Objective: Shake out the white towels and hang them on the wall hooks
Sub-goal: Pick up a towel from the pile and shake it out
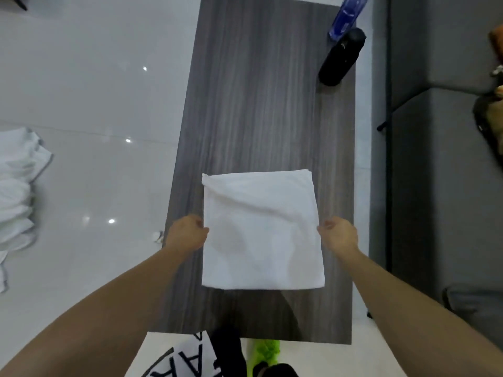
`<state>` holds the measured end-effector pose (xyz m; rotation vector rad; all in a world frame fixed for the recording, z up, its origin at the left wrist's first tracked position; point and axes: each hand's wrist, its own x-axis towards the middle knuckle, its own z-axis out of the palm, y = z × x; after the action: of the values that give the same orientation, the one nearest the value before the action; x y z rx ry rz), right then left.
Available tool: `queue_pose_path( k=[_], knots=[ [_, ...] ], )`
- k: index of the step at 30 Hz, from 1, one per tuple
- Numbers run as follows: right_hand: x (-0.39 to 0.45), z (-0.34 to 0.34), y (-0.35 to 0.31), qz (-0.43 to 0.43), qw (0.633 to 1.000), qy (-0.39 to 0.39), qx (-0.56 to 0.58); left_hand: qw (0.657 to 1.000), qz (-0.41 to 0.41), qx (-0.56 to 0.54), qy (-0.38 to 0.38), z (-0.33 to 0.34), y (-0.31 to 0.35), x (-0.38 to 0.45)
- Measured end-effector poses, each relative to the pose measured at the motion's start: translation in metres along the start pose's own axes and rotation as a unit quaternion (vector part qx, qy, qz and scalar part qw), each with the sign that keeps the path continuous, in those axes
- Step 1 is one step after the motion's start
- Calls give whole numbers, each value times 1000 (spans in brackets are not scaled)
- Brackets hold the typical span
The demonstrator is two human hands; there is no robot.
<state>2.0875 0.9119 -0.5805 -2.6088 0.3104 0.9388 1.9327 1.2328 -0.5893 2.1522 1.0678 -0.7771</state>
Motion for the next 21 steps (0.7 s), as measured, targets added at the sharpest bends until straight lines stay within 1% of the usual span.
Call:
queue_pose_path(
  k=[2,4,6,10,13,15,17,19,21],
  knots=[
    [-1,21,29,34,998,-41,-23,1000,-23,-4,-22,23,-18,-4],
    [-2,39,51,46,995,-72,-50,998,-46,-8,-46,45,-33,-7],
    [-1,54,67,60,993,-83,-52,995,-68,-18,-64,66,-43,-10],
    [-4,80,90,109,989,-95,-13,988,-117,-60,-79,107,-55,-19],
    [-7,93,109,133,986,-72,67,982,-155,-75,-82,138,-65,-27],
    [-7,100,120,143,979,-72,129,978,-179,-79,-72,154,-70,-31],
    [-9,106,129,167,959,-81,214,971,-208,-105,-41,165,-74,-34],
    [-12,109,132,203,930,-80,295,963,-234,-135,1,170,-74,-38],
    [-13,109,133,224,911,-73,338,953,-250,-166,35,171,-72,-43]
  ],
)
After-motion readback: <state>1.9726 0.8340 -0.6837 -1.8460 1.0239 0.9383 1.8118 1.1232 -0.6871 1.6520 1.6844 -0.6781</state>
